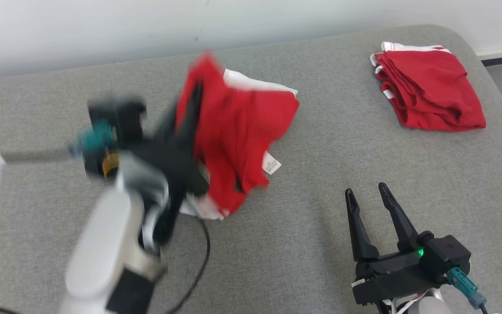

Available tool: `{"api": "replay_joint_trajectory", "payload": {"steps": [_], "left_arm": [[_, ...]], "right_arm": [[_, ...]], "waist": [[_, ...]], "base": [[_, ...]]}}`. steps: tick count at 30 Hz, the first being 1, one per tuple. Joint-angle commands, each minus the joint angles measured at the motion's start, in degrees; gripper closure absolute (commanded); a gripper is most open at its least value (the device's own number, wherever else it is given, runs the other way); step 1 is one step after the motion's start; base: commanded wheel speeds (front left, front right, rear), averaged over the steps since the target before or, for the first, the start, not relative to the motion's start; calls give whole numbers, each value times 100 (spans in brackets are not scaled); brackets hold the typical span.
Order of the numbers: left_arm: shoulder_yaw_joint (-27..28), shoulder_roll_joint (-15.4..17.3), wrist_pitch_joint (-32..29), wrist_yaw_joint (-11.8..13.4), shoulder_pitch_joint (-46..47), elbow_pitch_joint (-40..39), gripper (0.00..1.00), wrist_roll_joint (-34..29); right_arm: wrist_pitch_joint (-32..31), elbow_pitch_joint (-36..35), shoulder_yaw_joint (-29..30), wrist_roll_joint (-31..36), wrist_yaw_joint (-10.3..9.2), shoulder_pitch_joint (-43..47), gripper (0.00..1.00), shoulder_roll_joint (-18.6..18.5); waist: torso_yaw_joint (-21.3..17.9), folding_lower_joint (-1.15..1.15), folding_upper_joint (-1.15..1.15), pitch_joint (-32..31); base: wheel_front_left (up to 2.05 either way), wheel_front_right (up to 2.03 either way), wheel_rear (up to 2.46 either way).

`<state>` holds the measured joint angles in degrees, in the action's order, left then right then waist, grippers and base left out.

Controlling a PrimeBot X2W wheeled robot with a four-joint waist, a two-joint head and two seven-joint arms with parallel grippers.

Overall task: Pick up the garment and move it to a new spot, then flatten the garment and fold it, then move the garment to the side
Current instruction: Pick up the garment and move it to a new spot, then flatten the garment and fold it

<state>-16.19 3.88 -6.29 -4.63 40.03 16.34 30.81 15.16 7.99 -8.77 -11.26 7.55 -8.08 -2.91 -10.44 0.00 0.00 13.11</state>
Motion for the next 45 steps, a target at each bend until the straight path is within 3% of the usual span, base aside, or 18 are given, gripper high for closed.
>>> {"api": "replay_joint_trajectory", "payload": {"steps": [1, 9, 10, 11, 17, 25, 30, 38, 45], "left_arm": [[17, -5, 68, -32, -247, 94, 100, 99], [-245, -47, 490, -144, -1025, 995, 100, 307], [-296, -62, 578, -146, -1015, 1007, 44, 310], [-308, -70, 693, -165, -1005, 989, 0, 381], [-347, -77, 1085, -132, -1027, 704, 0, 609], [33, 458, 1174, 147, -1642, 568, 0, 638], [97, 654, 1197, 172, -2255, 647, 0, 715], [-107, 524, 1272, 105, -2682, 1028, 0, 735], [-244, 446, 1420, 106, -2399, 1456, 0, 572]], "right_arm": [[12, -2, 13, -7, -11, 59, 0, 0], [12, 43, 41, 63, -11, 133, 0, 0], [12, 50, 32, 78, -11, 143, 0, 2], [12, 56, 50, 88, -11, 149, 0, 2], [12, 95, 63, 75, -11, 314, 0, 1], [12, 122, 6, 30, -11, 497, 0, 1], [12, 131, 53, 32, -11, 564, 0, 1], [12, 157, 79, 42, -11, 515, 0, 1], [12, 177, 16, 32, -11, 453, 0, 1]], "waist": [[26, 0, 0, -22], [183, 0, 0, -151], [214, 0, 0, -176], [251, 0, 0, -210], [422, 0, 0, -455], [441, 0, 0, -642], [437, 0, 0, -674], [443, 0, 0, -654], [380, 0, 0, -575]], "base": [[0, 0, 0], [0, 0, 0], [0, 0, 0], [0, 0, 0], [0, 0, 0], [0, 0, 0], [0, 0, 0], [0, 0, 0], [0, 0, 0]]}}
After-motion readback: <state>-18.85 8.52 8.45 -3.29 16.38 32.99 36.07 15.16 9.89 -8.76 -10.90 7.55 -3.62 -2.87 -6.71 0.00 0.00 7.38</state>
